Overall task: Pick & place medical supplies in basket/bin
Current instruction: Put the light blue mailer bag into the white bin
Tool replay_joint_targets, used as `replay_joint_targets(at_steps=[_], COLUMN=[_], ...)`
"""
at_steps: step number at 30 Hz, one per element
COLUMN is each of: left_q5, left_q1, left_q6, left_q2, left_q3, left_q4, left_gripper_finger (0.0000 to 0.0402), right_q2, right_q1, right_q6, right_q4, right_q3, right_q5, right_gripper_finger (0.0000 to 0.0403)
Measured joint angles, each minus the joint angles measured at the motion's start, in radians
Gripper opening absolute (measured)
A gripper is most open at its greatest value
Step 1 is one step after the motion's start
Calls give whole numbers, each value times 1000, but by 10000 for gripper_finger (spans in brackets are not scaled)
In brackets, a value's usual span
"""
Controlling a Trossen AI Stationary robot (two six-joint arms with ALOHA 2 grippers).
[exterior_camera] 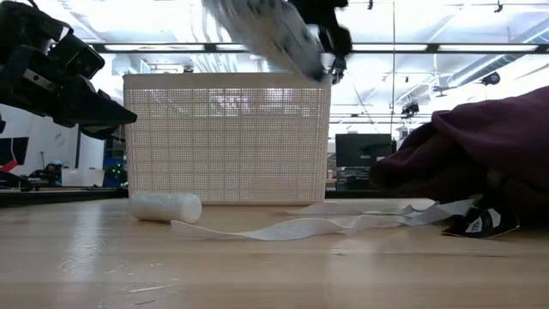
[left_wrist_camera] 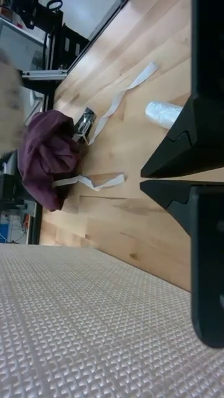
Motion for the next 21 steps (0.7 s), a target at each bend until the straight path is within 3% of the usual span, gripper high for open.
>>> replay_joint_targets(at_steps=[8,21], left_q5=[0,0], left_q1=[0,-1], left_q6=[0,0], left_q2=[11,11], left_q3=[0,0], left_q4=[0,0], left_gripper_finger=[0,0], right_q2=[-43,92], right_q1=[-118,-407], right_q6=[-249,-627], right_q4=[90,79], right_q3=[116,211], right_q5=[34,32], right_gripper_finger=[8,8])
